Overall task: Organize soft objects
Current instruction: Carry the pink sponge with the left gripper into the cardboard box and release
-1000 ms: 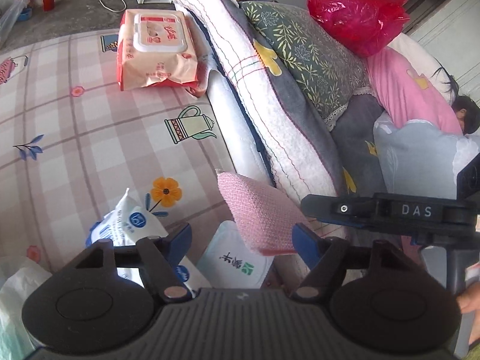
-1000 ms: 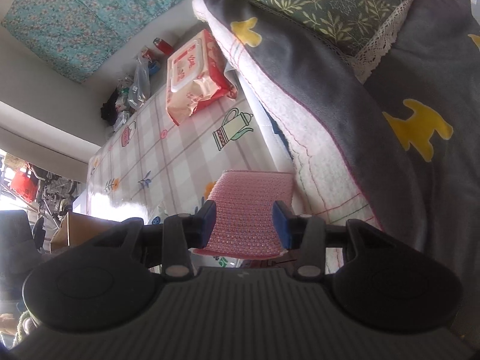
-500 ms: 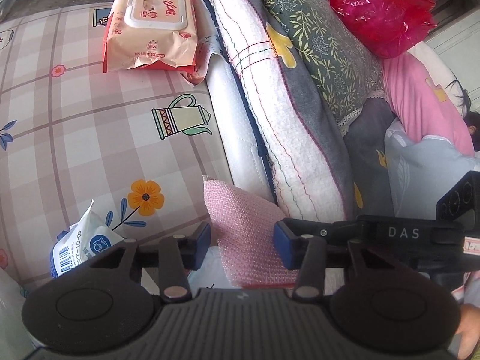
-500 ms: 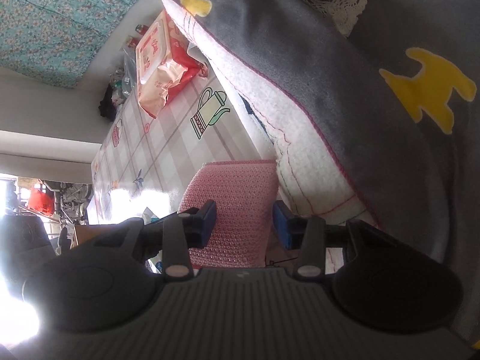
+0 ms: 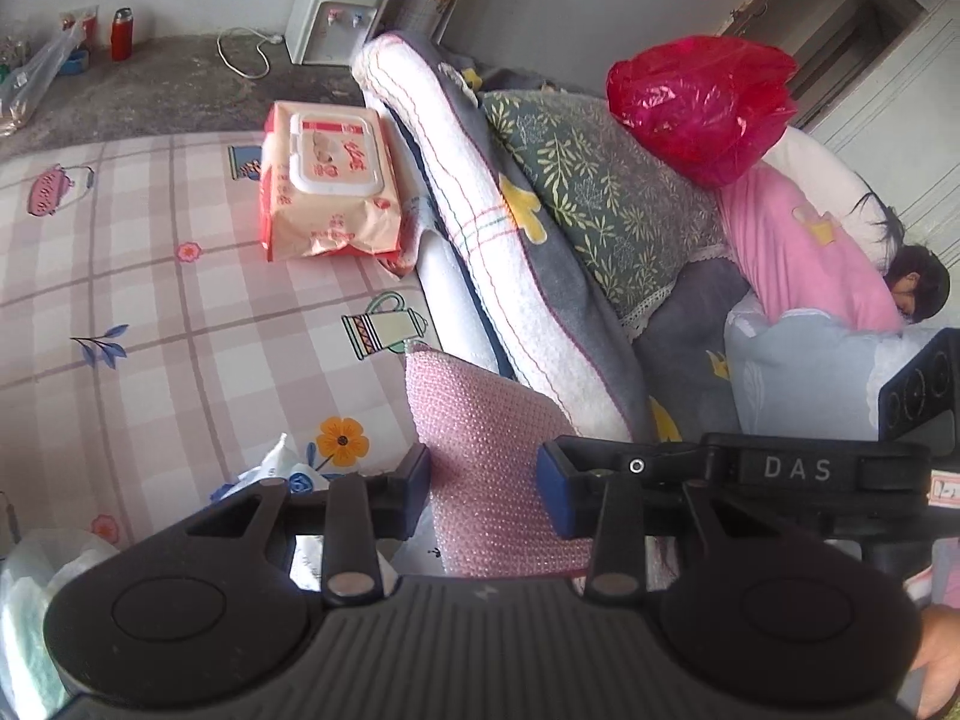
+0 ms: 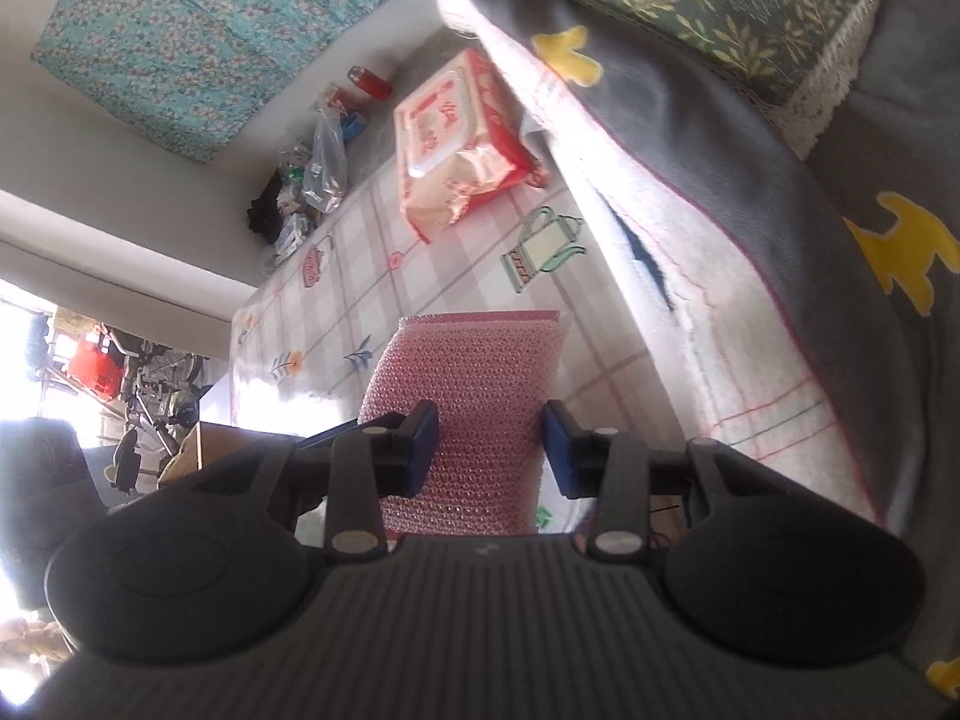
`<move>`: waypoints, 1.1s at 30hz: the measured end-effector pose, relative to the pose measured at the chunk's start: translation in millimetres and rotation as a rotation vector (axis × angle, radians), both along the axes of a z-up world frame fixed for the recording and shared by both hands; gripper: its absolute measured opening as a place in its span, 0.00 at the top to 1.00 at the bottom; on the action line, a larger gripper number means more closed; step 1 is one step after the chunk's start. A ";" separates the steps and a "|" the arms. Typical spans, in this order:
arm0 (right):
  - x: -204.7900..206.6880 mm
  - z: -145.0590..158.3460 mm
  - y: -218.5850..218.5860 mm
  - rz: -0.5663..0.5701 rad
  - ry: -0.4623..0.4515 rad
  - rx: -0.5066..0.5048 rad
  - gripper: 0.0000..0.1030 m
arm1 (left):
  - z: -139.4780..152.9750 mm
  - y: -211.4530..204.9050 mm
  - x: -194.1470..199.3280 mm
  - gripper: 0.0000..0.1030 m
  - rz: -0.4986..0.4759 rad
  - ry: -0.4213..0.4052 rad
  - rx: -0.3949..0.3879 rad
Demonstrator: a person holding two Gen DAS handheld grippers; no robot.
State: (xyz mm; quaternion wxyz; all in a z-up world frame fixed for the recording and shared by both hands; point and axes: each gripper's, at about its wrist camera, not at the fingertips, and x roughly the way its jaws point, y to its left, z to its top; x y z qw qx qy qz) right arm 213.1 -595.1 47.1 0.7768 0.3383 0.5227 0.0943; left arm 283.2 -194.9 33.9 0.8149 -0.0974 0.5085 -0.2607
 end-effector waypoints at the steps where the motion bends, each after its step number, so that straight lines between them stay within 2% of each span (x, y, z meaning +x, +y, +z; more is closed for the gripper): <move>1: -0.8 8.4 7.9 0.014 -0.019 0.001 0.63 | 10.4 12.6 -5.0 0.61 0.017 -0.022 -0.005; 7: -5.4 53.9 83.3 0.145 -0.118 0.047 0.63 | 59.1 107.5 -32.6 0.62 0.149 -0.138 0.020; 11: -0.6 72.9 176.0 0.291 -0.155 0.086 0.63 | 76.0 193.5 -54.4 0.61 0.290 -0.160 0.041; 15: 8.5 78.5 276.4 0.439 -0.153 0.145 0.63 | 81.0 281.7 -72.4 0.61 0.439 -0.166 0.075; 21: 18.7 64.7 426.2 0.618 -0.083 0.176 0.63 | 63.0 393.5 -78.6 0.61 0.613 -0.134 0.143; 25: 25.3 41.7 504.3 0.656 -0.008 0.189 0.63 | 38.2 447.7 -61.5 0.63 0.666 -0.100 0.195; 29: 37.0 15.1 554.3 0.640 0.050 0.187 0.63 | 12.2 483.8 -40.5 0.64 0.690 -0.074 0.215; 33: 52.5 -12.9 573.2 0.585 0.082 0.202 0.63 | -6.2 500.8 -21.8 0.64 0.685 -0.075 0.250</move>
